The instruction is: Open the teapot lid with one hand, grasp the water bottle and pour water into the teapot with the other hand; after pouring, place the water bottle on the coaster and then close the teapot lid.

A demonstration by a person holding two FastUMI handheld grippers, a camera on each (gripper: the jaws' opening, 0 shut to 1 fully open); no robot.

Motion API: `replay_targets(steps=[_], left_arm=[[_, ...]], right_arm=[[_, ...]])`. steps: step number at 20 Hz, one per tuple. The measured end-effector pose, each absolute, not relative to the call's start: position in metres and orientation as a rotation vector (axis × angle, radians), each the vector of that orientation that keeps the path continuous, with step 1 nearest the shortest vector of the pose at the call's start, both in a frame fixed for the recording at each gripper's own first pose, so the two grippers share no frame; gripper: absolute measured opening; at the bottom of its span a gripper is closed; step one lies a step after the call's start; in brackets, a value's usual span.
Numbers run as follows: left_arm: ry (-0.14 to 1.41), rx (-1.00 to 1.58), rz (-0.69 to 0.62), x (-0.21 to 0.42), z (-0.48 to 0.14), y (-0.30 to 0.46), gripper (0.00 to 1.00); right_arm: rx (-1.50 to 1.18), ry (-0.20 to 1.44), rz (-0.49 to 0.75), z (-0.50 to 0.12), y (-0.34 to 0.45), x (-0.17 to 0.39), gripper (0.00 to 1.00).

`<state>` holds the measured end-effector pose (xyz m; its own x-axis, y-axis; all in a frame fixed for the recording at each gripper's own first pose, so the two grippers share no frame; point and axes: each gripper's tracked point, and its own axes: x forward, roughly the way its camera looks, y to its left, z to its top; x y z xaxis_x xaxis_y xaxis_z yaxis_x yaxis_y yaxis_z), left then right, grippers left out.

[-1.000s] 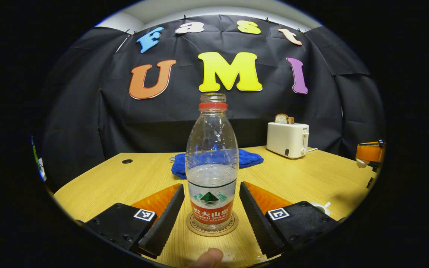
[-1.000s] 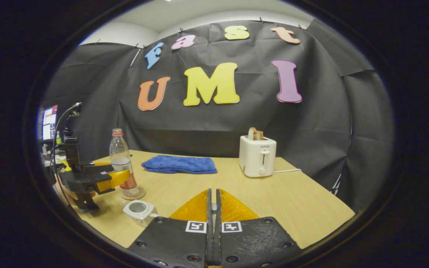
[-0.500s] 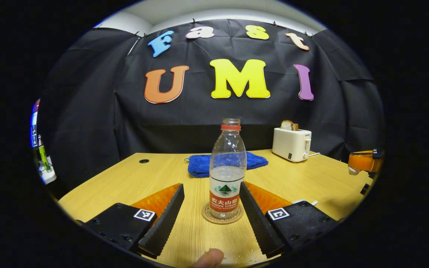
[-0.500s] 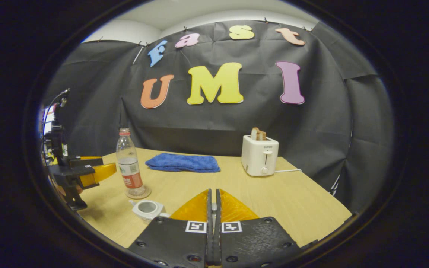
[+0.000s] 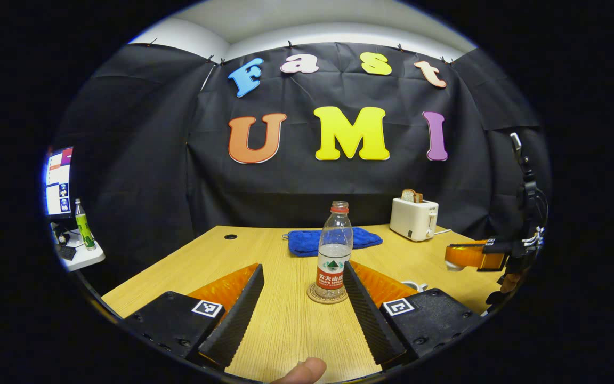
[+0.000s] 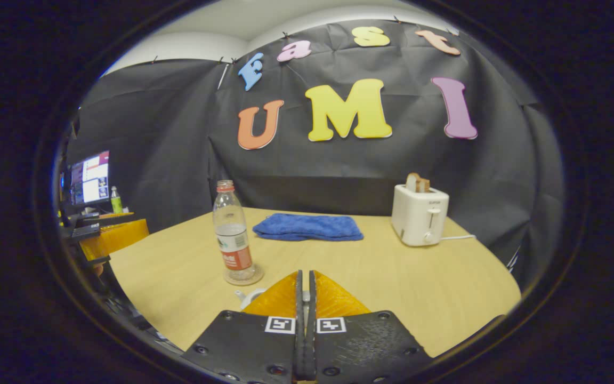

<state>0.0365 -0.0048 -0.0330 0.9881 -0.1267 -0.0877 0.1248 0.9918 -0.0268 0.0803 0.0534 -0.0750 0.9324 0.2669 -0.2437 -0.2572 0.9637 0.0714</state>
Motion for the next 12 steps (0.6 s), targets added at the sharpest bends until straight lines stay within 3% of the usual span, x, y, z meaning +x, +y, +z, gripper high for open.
replay_targets(steps=[12], left_arm=[[-0.019,0.036,-0.126,-0.015,0.023,0.019,0.93]], right_arm=[[0.109,0.268,0.258,-0.103,0.102,0.113,0.02]])
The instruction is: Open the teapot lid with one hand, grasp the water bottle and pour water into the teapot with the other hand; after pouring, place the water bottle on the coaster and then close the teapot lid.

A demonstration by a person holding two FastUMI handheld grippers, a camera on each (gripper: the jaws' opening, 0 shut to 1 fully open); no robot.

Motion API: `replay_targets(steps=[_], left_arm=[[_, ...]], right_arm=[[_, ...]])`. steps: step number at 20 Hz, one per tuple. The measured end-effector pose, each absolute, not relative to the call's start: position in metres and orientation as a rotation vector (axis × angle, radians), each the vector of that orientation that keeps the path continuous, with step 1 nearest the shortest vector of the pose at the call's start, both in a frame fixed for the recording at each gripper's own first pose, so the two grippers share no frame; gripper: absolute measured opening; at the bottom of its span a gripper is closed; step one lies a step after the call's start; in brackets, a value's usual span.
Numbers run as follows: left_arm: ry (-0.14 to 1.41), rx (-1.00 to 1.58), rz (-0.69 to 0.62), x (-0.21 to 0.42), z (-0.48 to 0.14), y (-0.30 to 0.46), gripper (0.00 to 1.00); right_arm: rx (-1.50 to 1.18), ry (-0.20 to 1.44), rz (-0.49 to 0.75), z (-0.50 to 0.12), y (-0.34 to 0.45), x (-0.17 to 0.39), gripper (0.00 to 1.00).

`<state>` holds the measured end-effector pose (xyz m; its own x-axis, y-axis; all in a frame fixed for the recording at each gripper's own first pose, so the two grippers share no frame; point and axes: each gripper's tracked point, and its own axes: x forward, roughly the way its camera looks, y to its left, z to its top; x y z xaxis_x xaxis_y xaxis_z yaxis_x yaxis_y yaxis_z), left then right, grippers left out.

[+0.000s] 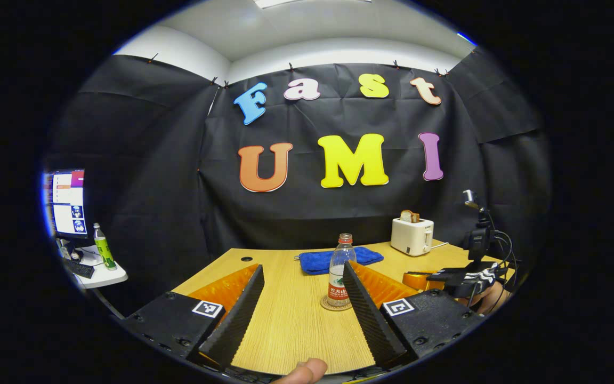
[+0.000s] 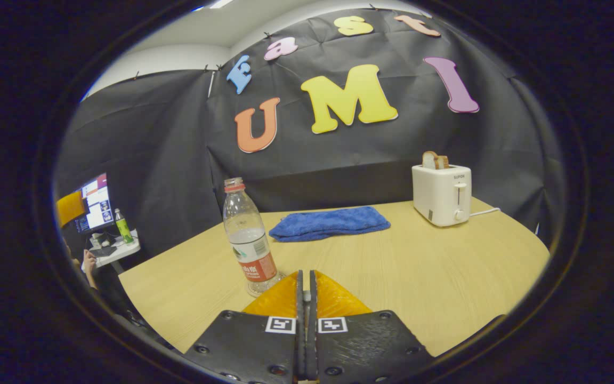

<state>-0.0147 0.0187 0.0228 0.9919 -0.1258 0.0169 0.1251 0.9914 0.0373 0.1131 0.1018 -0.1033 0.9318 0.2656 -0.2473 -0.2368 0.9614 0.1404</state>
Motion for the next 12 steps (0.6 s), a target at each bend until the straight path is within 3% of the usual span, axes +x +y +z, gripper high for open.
replay_targets(steps=[12], left_arm=[[0.022,0.063,-0.099,-0.008,0.011,0.032,0.93]], right_arm=[[0.069,0.31,0.276,-0.123,0.114,0.125,0.03]])
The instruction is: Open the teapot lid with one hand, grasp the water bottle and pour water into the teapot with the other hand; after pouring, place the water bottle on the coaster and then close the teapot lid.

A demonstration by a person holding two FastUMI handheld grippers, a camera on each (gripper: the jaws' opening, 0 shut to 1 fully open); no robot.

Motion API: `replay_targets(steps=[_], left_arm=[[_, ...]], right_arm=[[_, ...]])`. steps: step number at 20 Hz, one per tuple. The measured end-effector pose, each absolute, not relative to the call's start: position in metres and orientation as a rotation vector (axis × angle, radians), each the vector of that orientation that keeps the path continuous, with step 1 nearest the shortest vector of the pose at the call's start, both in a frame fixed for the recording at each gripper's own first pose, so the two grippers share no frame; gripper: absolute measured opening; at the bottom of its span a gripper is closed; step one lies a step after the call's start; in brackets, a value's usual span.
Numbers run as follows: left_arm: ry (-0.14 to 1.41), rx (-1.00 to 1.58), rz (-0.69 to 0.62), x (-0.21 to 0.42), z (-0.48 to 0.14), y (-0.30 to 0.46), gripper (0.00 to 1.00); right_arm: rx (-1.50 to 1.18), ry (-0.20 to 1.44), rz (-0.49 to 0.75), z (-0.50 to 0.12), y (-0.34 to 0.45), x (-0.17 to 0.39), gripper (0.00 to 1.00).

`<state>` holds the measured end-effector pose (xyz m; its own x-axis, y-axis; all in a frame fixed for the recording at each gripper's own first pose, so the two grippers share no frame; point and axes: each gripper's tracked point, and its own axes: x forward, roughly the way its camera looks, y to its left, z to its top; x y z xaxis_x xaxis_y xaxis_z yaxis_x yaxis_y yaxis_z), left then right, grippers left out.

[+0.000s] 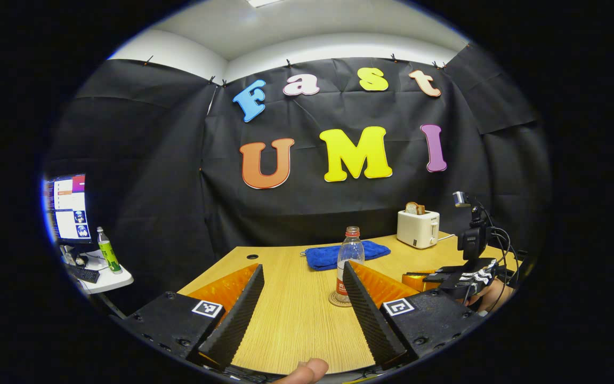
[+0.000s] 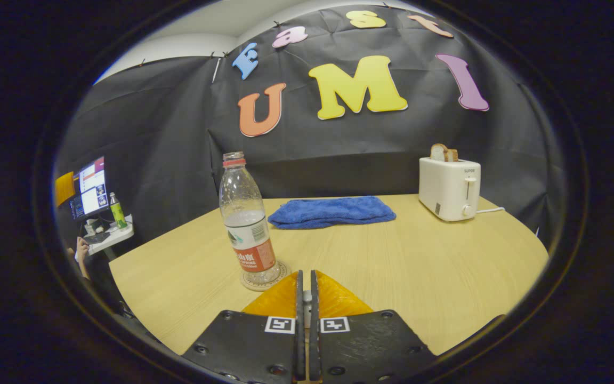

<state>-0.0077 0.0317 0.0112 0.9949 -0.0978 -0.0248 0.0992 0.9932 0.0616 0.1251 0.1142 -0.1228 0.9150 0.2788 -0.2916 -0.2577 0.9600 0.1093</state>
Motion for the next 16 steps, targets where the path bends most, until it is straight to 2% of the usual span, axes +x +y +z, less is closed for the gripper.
replay_targets(steps=[4,5,6,7,8,10,12,13,14,15,16], left_arm=[[0.019,0.071,-0.101,-0.009,0.011,0.031,0.93],[0.019,0.069,-0.102,-0.008,0.01,0.03,0.93],[0.022,0.068,-0.102,-0.007,0.009,0.03,0.93],[0.023,0.067,-0.101,-0.007,0.009,0.031,0.93],[0.026,0.066,-0.1,-0.007,0.008,0.031,0.93],[0.032,0.065,-0.097,-0.006,0.006,0.032,0.93],[0.033,0.064,-0.096,-0.005,0.007,0.032,0.93],[0.033,0.063,-0.095,-0.006,0.006,0.032,0.93],[0.034,0.062,-0.095,-0.006,0.006,0.032,0.93],[0.035,0.06,-0.093,-0.005,0.005,0.031,0.93],[0.036,0.057,-0.089,-0.005,0.005,0.032,0.93]], right_arm=[[0.062,0.306,0.285,-0.122,0.116,0.124,0.02],[0.065,0.305,0.287,-0.121,0.116,0.122,0.07],[0.067,0.304,0.293,-0.12,0.117,0.121,0.07],[0.068,0.296,0.299,-0.116,0.12,0.12,0.1],[0.059,0.292,0.296,-0.114,0.119,0.119,0.21],[0.036,0.289,0.289,-0.11,0.119,0.114,0.31],[0.016,0.275,0.287,-0.103,0.119,0.108,0.36],[0.001,0.266,0.283,-0.098,0.12,0.102,0.45],[-0.016,0.252,0.276,-0.092,0.119,0.097,0.48],[-0.034,0.235,0.27,-0.084,0.119,0.091,0.58],[-0.048,0.213,0.265,-0.076,0.117,0.085,0.63]])
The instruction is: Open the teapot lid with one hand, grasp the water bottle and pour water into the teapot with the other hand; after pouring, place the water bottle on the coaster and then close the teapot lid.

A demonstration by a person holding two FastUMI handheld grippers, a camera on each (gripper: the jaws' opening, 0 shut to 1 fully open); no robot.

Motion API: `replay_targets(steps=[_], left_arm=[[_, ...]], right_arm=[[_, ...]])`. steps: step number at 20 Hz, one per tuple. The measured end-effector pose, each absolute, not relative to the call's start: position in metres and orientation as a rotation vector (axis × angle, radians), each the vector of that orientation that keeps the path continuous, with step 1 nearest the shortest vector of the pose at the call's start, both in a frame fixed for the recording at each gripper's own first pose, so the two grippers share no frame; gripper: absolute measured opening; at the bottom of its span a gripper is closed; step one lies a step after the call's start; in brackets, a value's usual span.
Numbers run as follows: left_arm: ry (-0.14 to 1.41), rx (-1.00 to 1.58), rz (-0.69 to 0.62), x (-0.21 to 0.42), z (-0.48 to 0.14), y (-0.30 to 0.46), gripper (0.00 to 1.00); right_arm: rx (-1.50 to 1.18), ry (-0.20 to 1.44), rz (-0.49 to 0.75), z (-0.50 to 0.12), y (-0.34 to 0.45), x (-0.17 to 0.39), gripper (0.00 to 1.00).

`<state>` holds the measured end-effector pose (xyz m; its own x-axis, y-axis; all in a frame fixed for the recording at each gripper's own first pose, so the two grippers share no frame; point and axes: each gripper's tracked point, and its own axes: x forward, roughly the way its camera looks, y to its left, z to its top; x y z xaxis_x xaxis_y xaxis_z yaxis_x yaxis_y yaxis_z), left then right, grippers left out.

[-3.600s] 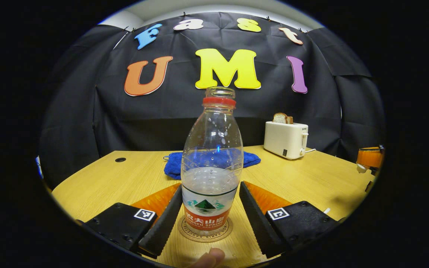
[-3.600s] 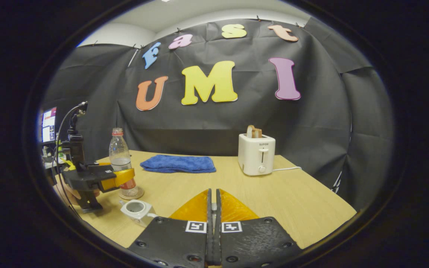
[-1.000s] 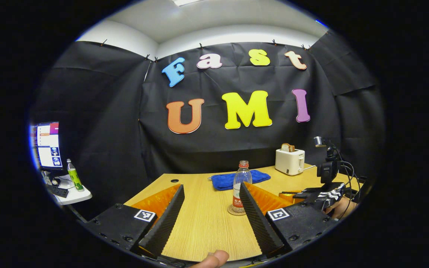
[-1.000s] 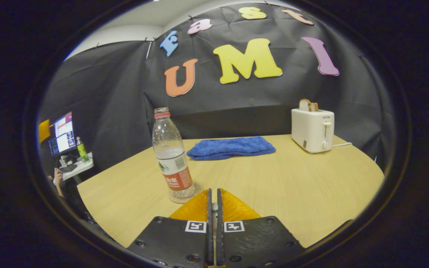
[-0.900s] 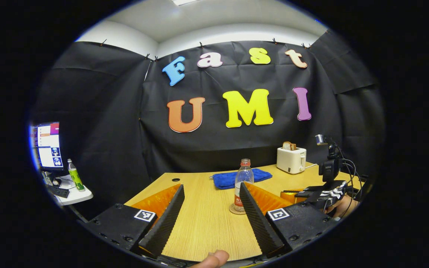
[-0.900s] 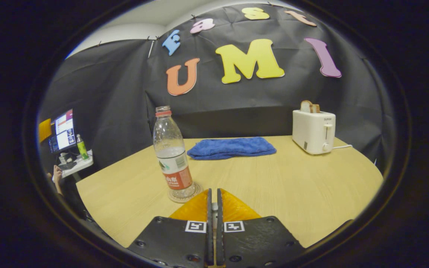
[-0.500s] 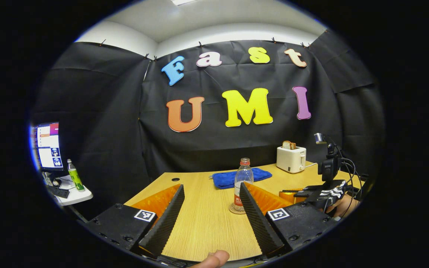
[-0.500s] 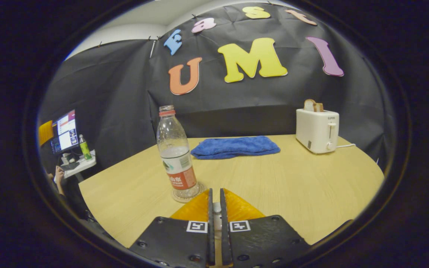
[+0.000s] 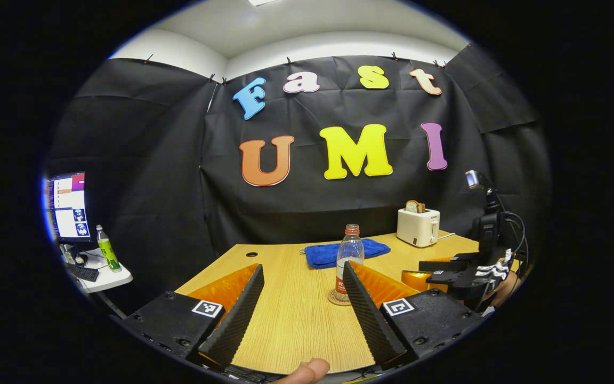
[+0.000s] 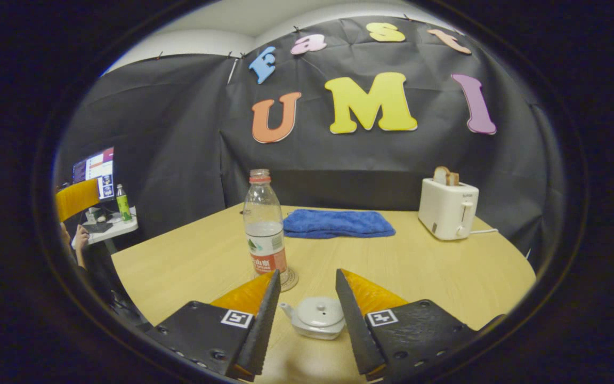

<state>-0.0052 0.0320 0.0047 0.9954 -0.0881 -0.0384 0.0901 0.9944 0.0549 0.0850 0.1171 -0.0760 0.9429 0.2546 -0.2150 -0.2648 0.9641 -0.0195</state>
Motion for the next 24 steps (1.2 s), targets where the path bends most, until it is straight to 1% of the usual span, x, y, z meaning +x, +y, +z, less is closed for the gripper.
replay_targets(steps=[1,2,4,5,6,9,10,12,13,15,17,18,20,22,23,24], left_arm=[[0.039,0.054,-0.088,-0.005,0.004,0.032,0.93],[0.042,0.054,-0.09,-0.005,0.003,0.031,0.93],[0.047,0.06,-0.087,-0.004,0.002,0.029,0.93],[0.049,0.066,-0.083,-0.004,0.002,0.03,0.93],[0.048,0.07,-0.077,-0.005,0.002,0.03,0.94],[0.029,0.078,-0.063,-0.009,0.011,0.03,0.93],[0.019,0.074,-0.061,-0.011,0.013,0.03,0.93],[0.005,0.061,-0.056,-0.014,0.019,0.029,0.93],[0.001,0.055,-0.054,-0.015,0.02,0.028,0.93],[-0.004,0.053,-0.054,-0.016,0.022,0.025,0.93],[0.003,0.061,-0.051,-0.016,0.02,0.021,0.93],[0.005,0.068,-0.049,-0.016,0.02,0.019,0.93],[0.007,0.073,-0.047,-0.016,0.019,0.015,0.93],[0.008,0.077,-0.054,-0.018,0.018,0.007,0.93],[0.008,0.083,-0.05,-0.018,0.017,0.006,0.93],[0.005,0.089,-0.047,-0.018,0.017,0.004,0.93]], right_arm=[[-0.062,0.191,0.267,-0.067,0.118,0.078,0.69],[-0.069,0.17,0.273,-0.059,0.119,0.068,0.72],[-0.075,0.125,0.279,-0.041,0.119,0.054,0.84],[-0.076,0.106,0.273,-0.031,0.118,0.047,0.96],[-0.072,0.082,0.26,-0.021,0.112,0.043,0.95],[-0.027,0.002,0.235,0.011,0.096,0.02,0.97],[-0.012,-0.014,0.216,0.018,0.086,0.013,0.96],[0.0,-0.015,0.159,0.026,0.061,0.006,0.95],[0.003,-0.004,0.126,0.026,0.047,0.003,0.96],[0.005,0.005,0.082,0.028,0.026,-0.005,0.95],[0.002,0.003,0.053,0.026,0.005,-0.016,0.96],[0.001,0.007,0.051,0.023,-0.002,-0.022,0.95],[0.026,0.013,0.084,0.016,-0.008,-0.035,0.95],[0.035,0.009,0.074,0.012,-0.024,-0.041,0.95],[0.029,0.008,0.067,0.011,-0.029,-0.041,0.98],[0.021,0.008,0.064,0.01,-0.03,-0.043,0.95]])
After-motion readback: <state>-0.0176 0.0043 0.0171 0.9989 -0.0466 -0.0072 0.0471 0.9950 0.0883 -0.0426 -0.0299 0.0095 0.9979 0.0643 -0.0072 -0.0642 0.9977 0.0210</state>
